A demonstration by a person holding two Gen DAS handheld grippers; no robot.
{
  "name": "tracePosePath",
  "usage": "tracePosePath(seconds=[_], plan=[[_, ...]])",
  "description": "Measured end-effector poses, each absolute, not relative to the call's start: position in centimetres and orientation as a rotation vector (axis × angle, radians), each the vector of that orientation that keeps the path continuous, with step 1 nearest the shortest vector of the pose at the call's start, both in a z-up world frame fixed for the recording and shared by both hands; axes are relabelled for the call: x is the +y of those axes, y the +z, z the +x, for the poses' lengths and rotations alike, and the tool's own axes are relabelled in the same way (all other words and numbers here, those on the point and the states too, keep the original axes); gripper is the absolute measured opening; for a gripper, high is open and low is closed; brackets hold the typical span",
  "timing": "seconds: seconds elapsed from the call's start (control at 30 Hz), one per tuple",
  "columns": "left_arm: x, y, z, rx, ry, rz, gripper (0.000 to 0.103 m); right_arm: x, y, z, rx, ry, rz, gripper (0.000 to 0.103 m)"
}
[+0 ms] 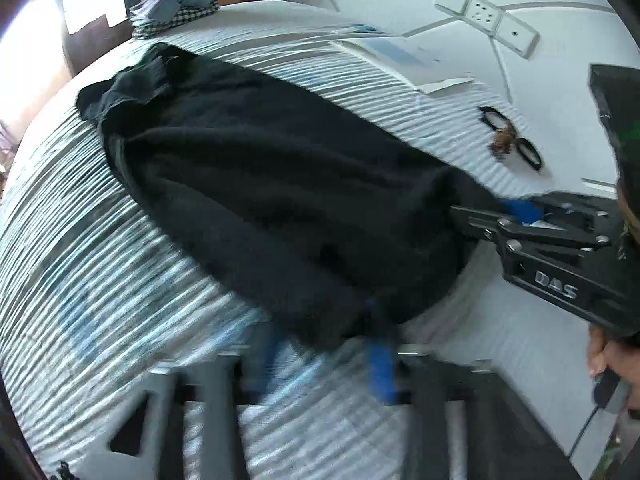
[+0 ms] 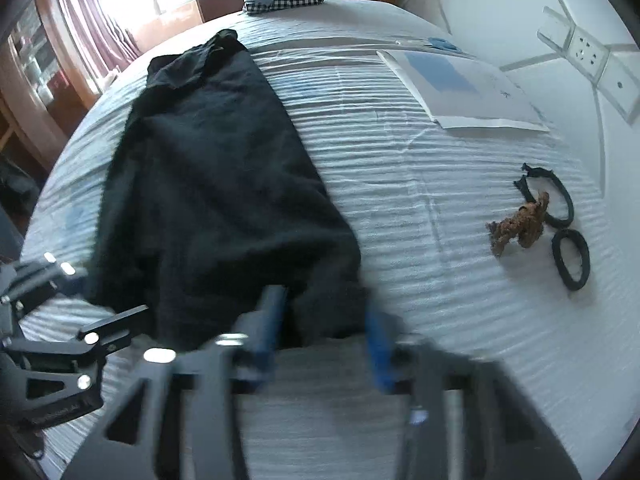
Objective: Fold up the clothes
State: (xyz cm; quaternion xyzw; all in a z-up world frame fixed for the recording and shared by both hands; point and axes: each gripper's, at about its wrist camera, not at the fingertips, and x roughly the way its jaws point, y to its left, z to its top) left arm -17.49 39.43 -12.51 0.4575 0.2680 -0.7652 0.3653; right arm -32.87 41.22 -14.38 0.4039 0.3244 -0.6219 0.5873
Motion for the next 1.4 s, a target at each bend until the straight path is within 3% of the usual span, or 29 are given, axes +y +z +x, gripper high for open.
tracePosePath(seconds=[0.27,0.5,0.83,1.07,1.1,1.13,1.2,1.27,1.4], plan=[[36.7,-7.1,-14.5,0.625,-2.048,1.072,0.016,41.2,-10.1,-31.5,0.58,-1.434,0.927,0.014],[30.1,-3.8,-9.1,0.692,-2.089,0.982,0.016,37.1,-5.4,-28.9,0.444,-1.421,0.897,0.014],[9.9,-4.4,-3.2,0.849,-2.142,1.02,0.016,18.2,-3.3,-23.3,0.375,-1.424,0.894,0.014],[-1.2,-6.2,-1.7,0.906,-2.101,1.054,0.017,5.0,-6.5,-22.2,0.45,-1.406,1.013,0.015],[-2.5,-6.3,-1.4,0.91,-2.09,1.049,0.026,3.8,-7.2,-22.2,0.461,-1.414,1.032,0.015],[-3.6,-6.4,-1.1,0.906,-2.078,1.049,0.044,2.6,-7.9,-22.2,0.47,-1.42,1.05,0.018],[-4.9,-6.2,-0.8,0.85,-2.08,1.059,0.062,1.3,-8.5,-22.9,0.46,-1.441,1.091,0.03],[-4.9,-6.1,-0.6,0.782,-2.105,1.091,0.063,1.3,-8.4,-23.6,0.428,-1.476,1.109,0.044],[-3.5,-6.5,-0.3,0.704,-2.142,1.191,0.064,5.0,-6.5,-24.2,0.339,-1.567,1.111,0.054]])
